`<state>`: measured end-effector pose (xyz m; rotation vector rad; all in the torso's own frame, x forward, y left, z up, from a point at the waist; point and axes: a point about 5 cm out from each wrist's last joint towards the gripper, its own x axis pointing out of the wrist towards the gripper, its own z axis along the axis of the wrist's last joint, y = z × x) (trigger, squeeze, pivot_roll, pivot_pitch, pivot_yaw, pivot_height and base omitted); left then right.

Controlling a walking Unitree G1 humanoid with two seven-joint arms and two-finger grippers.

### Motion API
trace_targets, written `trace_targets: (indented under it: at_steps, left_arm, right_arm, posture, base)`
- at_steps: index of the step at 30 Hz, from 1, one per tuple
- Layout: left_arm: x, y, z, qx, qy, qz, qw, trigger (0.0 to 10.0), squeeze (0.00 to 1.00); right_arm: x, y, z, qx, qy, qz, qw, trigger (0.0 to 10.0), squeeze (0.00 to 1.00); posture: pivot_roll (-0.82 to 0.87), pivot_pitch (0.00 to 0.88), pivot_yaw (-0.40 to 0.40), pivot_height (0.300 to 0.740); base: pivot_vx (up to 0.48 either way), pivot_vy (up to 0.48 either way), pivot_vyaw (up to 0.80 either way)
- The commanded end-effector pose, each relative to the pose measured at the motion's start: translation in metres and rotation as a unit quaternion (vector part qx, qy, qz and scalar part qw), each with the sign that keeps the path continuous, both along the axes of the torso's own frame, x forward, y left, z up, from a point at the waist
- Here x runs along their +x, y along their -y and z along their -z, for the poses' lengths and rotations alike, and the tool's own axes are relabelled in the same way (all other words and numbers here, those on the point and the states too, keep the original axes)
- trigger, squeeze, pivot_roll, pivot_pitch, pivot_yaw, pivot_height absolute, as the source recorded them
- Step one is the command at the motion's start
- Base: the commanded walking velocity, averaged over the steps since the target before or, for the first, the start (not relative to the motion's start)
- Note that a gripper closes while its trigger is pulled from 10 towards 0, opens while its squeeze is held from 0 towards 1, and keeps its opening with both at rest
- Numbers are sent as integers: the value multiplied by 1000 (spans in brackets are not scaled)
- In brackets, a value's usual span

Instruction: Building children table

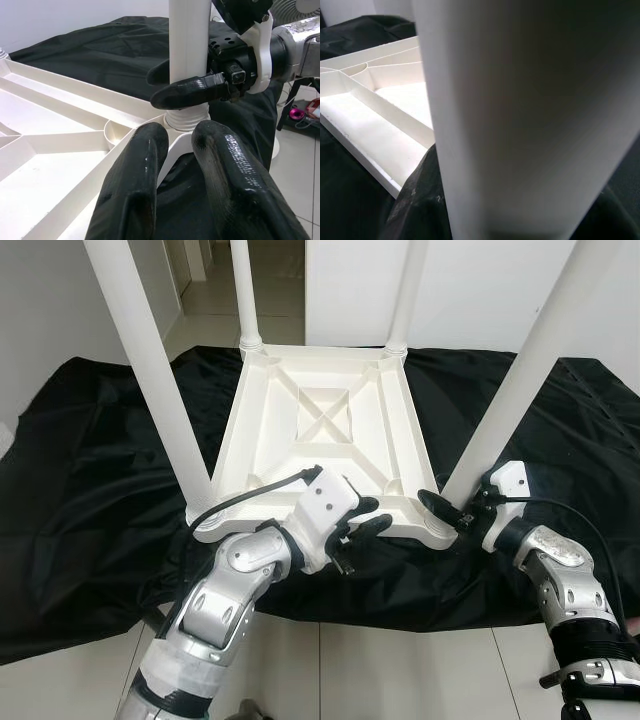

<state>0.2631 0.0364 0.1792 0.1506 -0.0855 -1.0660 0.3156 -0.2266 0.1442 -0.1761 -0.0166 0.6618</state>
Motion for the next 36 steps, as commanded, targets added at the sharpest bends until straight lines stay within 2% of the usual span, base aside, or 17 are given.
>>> trace_targets:
  at_steps: [1, 6, 10, 13, 16, 17, 18, 20, 22, 24, 26, 29, 34, 35, 36]
  left_arm:
    - [-2, 1, 2, 10, -11, 31, 999, 10000, 0]
    - [-2, 1, 3, 6, -15, 24, 1000, 10000, 0]
    - [-3, 1, 4, 5, -16, 23, 1000, 10000, 0]
    - [-3, 1, 4, 1, -17, 18, 1000, 10000, 0]
    - [-3, 1, 4, -2, -17, 10, 1000, 10000, 0]
    - [-3, 1, 4, -2, -17, 10, 1000, 10000, 0]
    - [-2, 0, 4, -3, -17, 8, 1000, 10000, 0]
    - [-2, 0, 4, -3, -17, 8, 1000, 10000, 0]
    - [-1, 0, 3, -7, -17, 2, 1000, 10000, 0]
    - [-1, 0, 3, -7, -17, 2, 1000, 10000, 0]
    - [0, -1, 2, -13, -19, -8, 1000, 10000, 0]
    - [1, -1, 2, -15, -20, -10, 1000, 10000, 0]
    - [1, -1, 3, -16, -19, -10, 1000, 10000, 0]
    - [2, -1, 2, -16, -18, -10, 1000, 10000, 0]
    - [2, -1, 2, -16, -18, -10, 1000, 10000, 0]
  right_arm:
    - [-3, -2, 10, 8, -22, -1, 1000, 10000, 0]
    - [2, -6, 10, 6, -4, 113, 994, 10000, 0]
    - [1, -11, 10, 10, 3, 145, 989, 10000, 0]
    - [-6, -24, 16, 62, -11, 248, 967, 10000, 0]
    - [-18, -46, 22, 74, -6, 293, 953, 10000, 0]
    - [-18, -46, 22, 74, -6, 293, 953, 10000, 0]
    - [-21, -51, 24, 83, -10, 309, 947, 10000, 0]
    - [-21, -51, 24, 83, -10, 309, 947, 10000, 0]
    - [-25, -62, 27, 117, -20, 360, 925, 10000, 0]
    - [-25, -62, 27, 117, -20, 360, 925, 10000, 0]
    - [-26, -74, 24, 132, -19, 391, 911, 10000, 0]
    - [-25, -77, 23, 134, -21, 395, 909, 10000, 0]
    - [-27, -68, 19, 106, -14, 412, 905, 10000, 0]
    - [-28, -67, 17, 107, -10, 398, 911, 10000, 871]
    - [-28, -67, 17, 107, -10, 398, 911, 10000, 871]
  posture:
    - [-35, 0, 45, 740]
    - [-34, 0, 33, 740]
    - [-31, 0, 28, 740]
    - [-27, 0, 22, 740]
    - [-21, 0, 10, 740]
    - [-21, 0, 10, 740]
    - [-20, 0, 8, 740]
    - [-20, 0, 8, 740]
    - [-18, 0, -1, 740]
    - [-18, 0, -1, 740]
    - [-20, 0, -1, 740]
    - [-23, 0, 0, 740]
    - [-28, 0, 0, 740]
    - [-34, 0, 7, 740]
    - [-34, 0, 7, 740]
  base:
    - [0, 0, 0]
    - [0, 0, 0]
    - [0, 0, 0]
    - [0, 0, 0]
    - [0, 0, 0]
    - [0, 0, 0]
    - [0, 0, 0]
    - [0, 0, 0]
    - [0, 0, 0]
    - [0, 0, 0]
    - [0, 0, 0]
    - [0, 0, 0]
    - [0, 0, 0]
    - [0, 0, 0]
    - [0, 0, 0]
